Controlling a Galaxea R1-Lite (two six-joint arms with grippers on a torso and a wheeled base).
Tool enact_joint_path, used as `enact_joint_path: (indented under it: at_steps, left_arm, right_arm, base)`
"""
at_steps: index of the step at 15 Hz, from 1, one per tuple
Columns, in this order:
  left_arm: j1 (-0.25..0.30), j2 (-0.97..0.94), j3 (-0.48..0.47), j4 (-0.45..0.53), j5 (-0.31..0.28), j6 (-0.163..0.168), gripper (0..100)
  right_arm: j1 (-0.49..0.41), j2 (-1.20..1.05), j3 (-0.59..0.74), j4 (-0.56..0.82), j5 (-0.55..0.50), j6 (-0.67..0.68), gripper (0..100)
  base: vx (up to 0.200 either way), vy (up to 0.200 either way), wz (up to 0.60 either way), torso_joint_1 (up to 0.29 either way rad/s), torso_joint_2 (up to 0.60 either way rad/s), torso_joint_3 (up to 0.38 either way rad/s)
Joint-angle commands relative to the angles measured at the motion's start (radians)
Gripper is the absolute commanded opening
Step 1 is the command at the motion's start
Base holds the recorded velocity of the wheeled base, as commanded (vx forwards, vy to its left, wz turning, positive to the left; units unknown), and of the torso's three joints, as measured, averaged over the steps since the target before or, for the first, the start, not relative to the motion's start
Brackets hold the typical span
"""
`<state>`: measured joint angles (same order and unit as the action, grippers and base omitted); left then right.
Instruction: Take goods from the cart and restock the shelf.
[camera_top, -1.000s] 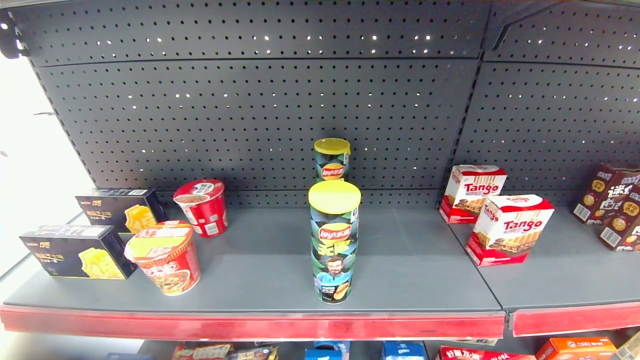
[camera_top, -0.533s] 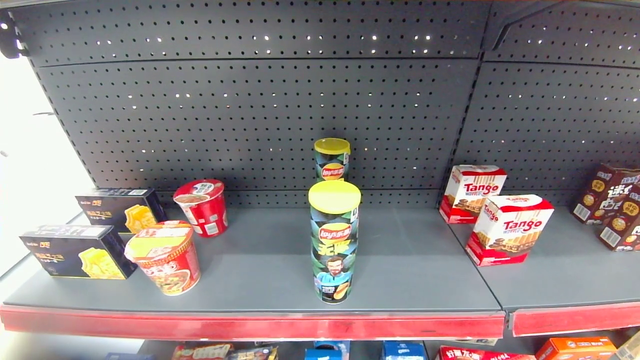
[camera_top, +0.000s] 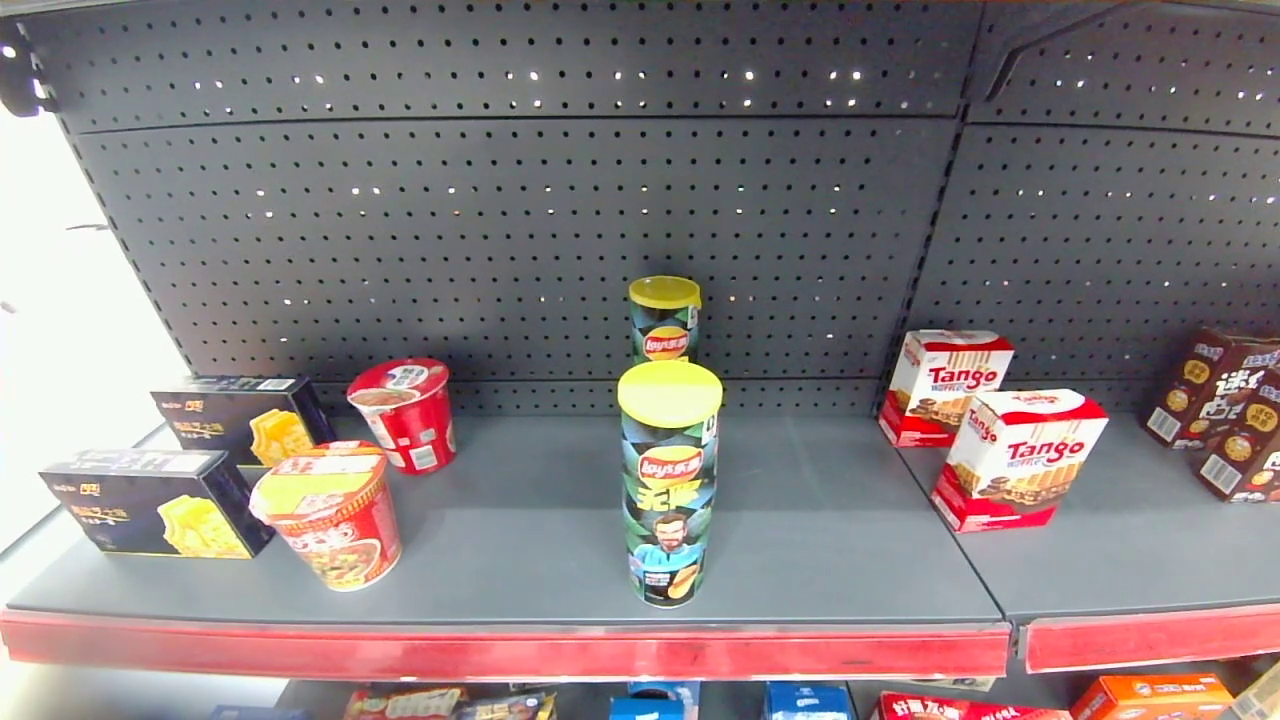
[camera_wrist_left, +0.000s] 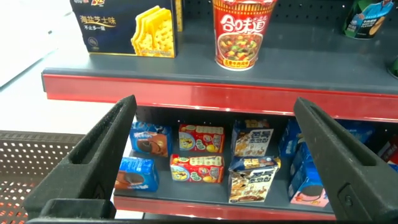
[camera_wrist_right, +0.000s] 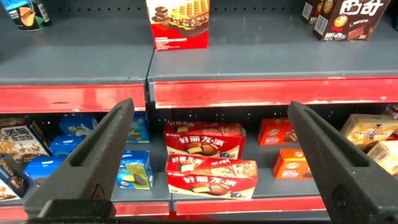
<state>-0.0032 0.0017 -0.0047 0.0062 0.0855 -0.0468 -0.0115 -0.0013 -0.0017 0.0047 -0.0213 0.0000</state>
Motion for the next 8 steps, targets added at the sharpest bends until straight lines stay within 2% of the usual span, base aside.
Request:
enact_joint_path:
  at_steps: [1, 8]
  left_arm:
    - [0.0, 0.001, 0.0, 0.0, 0.0, -0.001, 100]
    - [0.0, 0.001, 0.0, 0.0, 0.0, -0.001, 100]
  right_arm:
    - [-0.001, 0.001, 0.0, 0.0, 0.0, 0.0, 100]
    - [-0.001, 0.001, 0.0, 0.0, 0.006, 0.0, 100]
  base:
    - [0.0, 0.0, 0.0, 0.0, 0.0, 0.0]
    - [0.0, 0.0, 0.0, 0.0, 0.0, 0.0]
